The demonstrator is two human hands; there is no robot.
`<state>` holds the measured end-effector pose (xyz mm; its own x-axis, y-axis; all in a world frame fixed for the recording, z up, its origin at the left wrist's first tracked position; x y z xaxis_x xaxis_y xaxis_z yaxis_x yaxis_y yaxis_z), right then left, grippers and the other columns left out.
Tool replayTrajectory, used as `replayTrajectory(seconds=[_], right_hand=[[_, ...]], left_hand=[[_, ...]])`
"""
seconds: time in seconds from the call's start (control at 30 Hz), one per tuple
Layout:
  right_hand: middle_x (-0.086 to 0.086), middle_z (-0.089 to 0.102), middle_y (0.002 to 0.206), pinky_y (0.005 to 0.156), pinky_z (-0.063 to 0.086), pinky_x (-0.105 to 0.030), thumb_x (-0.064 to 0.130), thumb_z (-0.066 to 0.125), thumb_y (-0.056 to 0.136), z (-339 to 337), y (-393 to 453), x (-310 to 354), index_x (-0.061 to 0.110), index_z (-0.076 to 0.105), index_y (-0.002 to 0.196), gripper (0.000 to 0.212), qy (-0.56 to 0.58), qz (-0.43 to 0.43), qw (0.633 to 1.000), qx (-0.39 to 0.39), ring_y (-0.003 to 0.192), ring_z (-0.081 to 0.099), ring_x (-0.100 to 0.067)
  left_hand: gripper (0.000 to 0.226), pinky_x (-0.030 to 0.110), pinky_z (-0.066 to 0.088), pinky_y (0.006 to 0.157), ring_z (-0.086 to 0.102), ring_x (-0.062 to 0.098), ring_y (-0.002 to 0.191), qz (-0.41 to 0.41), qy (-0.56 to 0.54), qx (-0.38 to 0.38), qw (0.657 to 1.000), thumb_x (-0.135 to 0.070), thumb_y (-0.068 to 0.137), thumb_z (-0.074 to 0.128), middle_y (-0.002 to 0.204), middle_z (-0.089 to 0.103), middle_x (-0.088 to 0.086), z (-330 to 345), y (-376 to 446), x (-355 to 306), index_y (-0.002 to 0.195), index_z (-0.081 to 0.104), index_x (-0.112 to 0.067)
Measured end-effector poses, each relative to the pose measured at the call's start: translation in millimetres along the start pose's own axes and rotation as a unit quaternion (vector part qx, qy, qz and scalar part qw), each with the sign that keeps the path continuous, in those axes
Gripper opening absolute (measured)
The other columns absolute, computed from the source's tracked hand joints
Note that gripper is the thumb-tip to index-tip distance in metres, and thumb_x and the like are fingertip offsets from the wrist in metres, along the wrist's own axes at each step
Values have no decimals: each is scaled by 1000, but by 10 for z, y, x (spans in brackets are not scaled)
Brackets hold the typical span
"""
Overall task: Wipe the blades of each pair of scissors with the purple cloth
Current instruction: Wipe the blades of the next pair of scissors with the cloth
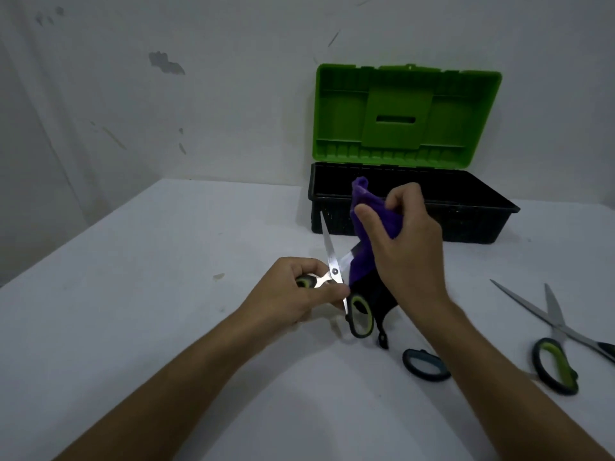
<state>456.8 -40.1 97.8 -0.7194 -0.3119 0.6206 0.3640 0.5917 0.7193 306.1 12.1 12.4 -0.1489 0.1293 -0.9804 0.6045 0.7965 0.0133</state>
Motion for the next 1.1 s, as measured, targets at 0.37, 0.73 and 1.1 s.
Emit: replayTrajectory(seconds=[0.37, 0.73, 1.1], right_hand=[[8, 50, 128, 89, 38, -32, 49, 48, 92, 275, -262, 106, 33, 57, 131, 44, -167, -150, 964, 144, 111, 39, -13], [-12, 49, 101, 68, 52, -49, 18, 55, 96, -50, -9, -76, 7, 65, 117, 25, -250, -137, 958, 22, 80, 51, -27], [-11, 49, 119, 72, 55, -25, 15, 68, 89, 406, -289, 230, 11, 66, 116, 27, -183, -176, 956, 149, 90, 56, -19]], left_hand=[[22, 17, 27, 37, 30, 8, 37, 10, -24, -55, 998, -24, 76, 81, 75, 57, 32, -212, 23, -48, 82, 72, -5], [10, 15, 25, 37, 29, 5, 34, 13, 26, -63, 998, -14, 82, 77, 65, 73, 7, -288, -3, -124, 79, 73, -5], [12, 22, 31, 45, 33, 8, 39, 30, 94, -103, 990, -18, 79, 79, 43, 43, -10, -324, 24, -99, 68, 74, -15]])
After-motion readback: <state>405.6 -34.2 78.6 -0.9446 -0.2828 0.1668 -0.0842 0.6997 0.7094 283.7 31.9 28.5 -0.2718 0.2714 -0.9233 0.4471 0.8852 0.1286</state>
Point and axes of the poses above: each hand's wrist, its own y-axis towards the middle knuckle, its own z-axis out of the palm, x = y × z, the point moved 9 cm from there along y, towards the middle knuckle
